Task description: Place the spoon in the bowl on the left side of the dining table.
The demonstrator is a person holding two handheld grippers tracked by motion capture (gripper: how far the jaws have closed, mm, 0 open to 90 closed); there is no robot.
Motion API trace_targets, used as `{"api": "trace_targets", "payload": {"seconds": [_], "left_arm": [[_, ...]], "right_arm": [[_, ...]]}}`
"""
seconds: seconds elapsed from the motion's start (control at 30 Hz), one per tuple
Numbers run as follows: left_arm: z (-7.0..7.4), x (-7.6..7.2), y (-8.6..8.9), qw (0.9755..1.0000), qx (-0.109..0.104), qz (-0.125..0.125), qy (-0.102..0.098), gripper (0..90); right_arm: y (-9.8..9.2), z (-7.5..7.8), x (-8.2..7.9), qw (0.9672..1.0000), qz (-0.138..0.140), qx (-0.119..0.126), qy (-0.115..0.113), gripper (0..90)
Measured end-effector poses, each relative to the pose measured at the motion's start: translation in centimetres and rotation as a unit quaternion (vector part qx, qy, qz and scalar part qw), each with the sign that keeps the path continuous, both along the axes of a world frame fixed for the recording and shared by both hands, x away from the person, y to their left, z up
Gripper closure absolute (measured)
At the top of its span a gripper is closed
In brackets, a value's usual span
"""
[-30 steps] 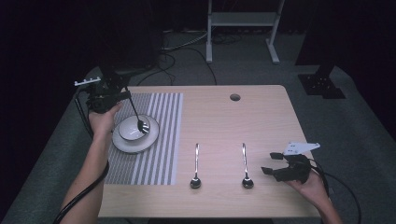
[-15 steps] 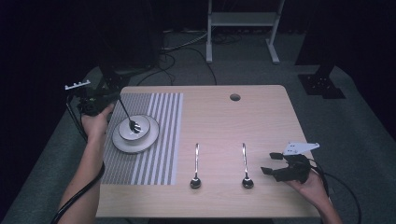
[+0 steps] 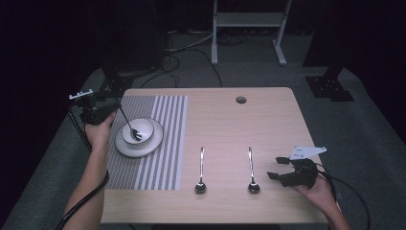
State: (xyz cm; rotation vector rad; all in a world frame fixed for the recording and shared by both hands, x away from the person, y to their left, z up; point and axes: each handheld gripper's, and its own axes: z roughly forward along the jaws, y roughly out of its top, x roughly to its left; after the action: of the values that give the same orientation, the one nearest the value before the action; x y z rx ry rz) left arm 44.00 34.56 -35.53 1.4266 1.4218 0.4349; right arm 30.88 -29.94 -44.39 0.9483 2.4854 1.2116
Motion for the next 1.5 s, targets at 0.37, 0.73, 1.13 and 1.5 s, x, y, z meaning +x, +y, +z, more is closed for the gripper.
{"api": "trace_targets", "payload": {"seconds": [0.37, 0.73, 1.13, 1.5], "left_arm": [[-1.4, -0.2, 0.7, 0.9998, -0.003, 0.014, 0.011, 89.0], [-2.4, -0.3, 1.2, 0.9997, -0.007, 0.019, 0.017, 89.0], [-2.9, -0.6, 1.8, 0.9994, -0.012, 0.023, 0.021, 88.6], [-3.7, -0.8, 2.4, 0.9991, -0.017, 0.029, 0.026, 86.8]], "right_arm": [[0.0, -0.1, 0.0, 1.0, -0.001, -0.004, 0.001, 26.1], [0.1, -0.1, 0.0, 1.0, 0.0, -0.005, 0.001, 26.1], [0.0, -0.1, 0.0, 1.0, -0.001, -0.004, 0.0, 26.0], [0.2, -0.1, 0.0, 1.0, -0.001, -0.003, -0.001, 26.0]]}}
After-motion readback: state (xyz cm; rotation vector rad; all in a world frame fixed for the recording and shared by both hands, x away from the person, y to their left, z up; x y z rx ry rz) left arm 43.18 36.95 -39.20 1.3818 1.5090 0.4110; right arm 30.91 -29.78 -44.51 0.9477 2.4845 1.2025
